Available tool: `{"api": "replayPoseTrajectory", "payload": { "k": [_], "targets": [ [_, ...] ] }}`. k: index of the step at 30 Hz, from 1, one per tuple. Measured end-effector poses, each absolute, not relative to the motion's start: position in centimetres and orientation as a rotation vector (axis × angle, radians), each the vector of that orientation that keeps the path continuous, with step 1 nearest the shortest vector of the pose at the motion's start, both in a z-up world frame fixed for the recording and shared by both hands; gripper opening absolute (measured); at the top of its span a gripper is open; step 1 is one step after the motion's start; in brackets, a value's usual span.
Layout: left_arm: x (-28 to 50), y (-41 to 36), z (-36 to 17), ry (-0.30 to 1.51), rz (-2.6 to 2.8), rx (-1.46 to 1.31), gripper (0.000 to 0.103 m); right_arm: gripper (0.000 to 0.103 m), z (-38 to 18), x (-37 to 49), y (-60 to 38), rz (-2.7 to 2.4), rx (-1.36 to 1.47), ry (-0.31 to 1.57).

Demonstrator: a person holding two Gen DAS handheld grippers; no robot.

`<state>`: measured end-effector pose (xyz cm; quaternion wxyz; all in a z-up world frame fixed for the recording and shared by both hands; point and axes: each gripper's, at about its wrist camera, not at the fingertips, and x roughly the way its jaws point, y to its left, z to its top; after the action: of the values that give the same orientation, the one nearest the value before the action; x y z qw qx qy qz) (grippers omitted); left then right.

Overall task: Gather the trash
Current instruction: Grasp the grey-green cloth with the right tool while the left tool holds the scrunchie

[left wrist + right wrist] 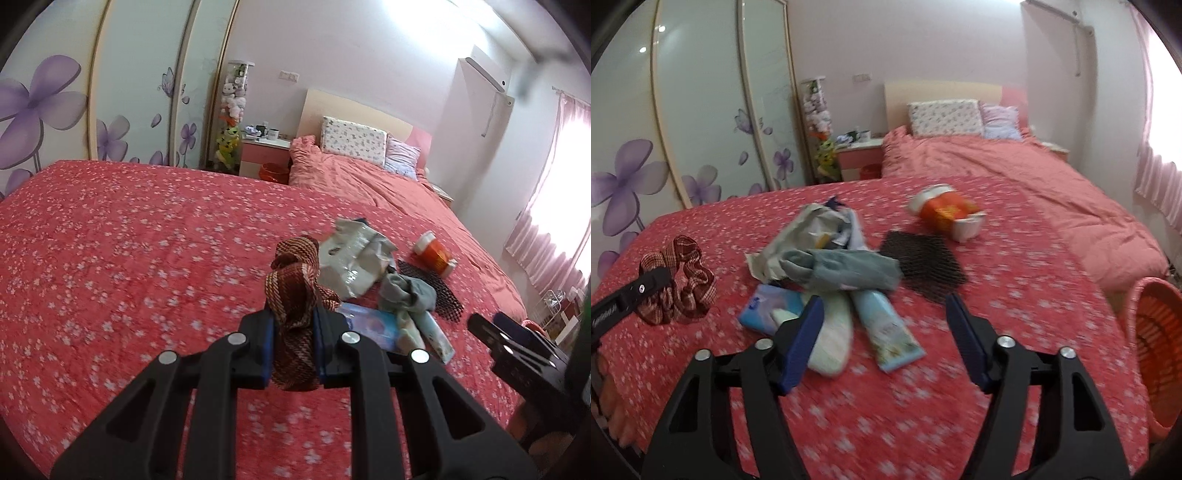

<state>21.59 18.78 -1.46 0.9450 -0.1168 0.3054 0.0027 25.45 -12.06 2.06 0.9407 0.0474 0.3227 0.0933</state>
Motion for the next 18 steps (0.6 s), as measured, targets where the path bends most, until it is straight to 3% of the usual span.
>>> {"api": "replayPoseTrajectory", "payload": {
  "k": [11,14,18],
  "targets": [
    [22.5,21.0,-1.6,0.620,0.012,-0.262,0.018,0.055,0.7,30.4,-8.2,0.236,0.085,0.740],
    [22.6,20.9,-1.8,0.625,0.008,-0.265,0.018,0.046,-0.2,31.0,-8.0,0.226,0.065,0.782],
    [22.8,20.8,-1.9,0.627,0.003,-0.264,0.018,0.023,-0.7,30.8,-8.2,0.219,0.050,0.799]
  ]
}}
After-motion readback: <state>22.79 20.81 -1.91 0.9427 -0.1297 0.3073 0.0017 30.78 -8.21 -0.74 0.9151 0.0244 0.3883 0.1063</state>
